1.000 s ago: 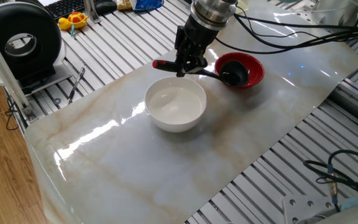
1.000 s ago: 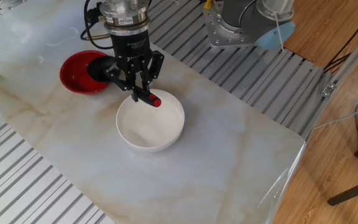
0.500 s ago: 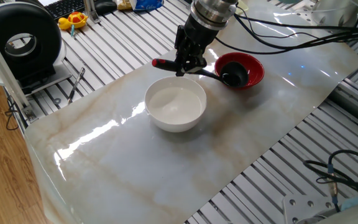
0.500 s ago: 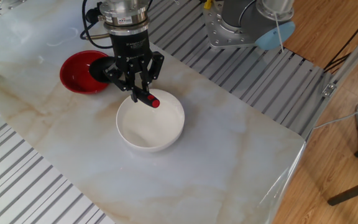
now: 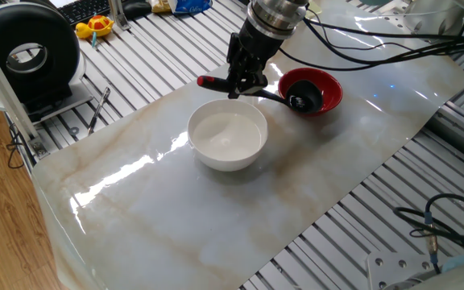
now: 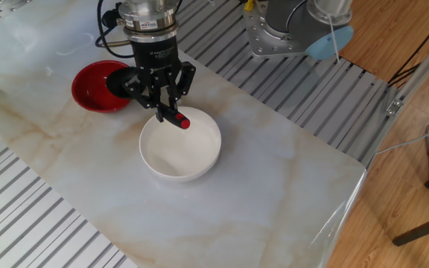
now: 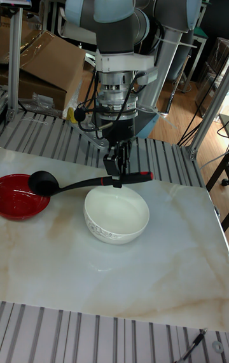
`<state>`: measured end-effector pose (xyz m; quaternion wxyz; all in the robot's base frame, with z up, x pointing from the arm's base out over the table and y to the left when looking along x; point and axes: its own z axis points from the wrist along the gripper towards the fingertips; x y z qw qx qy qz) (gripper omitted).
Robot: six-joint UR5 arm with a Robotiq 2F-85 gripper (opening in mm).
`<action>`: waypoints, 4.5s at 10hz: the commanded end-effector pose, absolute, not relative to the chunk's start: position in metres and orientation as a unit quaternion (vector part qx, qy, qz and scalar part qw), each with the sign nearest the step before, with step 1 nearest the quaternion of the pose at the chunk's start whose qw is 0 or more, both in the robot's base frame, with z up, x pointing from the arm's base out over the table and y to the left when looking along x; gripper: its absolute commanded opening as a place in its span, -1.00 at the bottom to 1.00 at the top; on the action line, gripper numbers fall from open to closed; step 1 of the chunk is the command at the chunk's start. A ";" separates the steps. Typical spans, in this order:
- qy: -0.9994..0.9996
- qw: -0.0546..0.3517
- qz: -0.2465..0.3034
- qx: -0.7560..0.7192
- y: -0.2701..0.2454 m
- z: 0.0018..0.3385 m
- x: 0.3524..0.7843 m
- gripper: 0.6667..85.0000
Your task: Scoop water with a large spoon from one bowl to another
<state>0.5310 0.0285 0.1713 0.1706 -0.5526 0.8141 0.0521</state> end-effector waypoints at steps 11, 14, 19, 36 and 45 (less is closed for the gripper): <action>0.785 0.171 0.030 -0.594 -0.031 0.149 0.511 -0.98; 0.784 0.170 0.024 -0.597 -0.034 0.147 0.513 -0.98; 0.781 0.170 0.024 -0.600 -0.030 0.142 0.515 -0.98; 0.785 0.153 0.019 -0.601 -0.040 0.138 0.509 -0.15; 0.854 0.063 -0.025 -0.515 -0.078 0.163 0.478 -0.98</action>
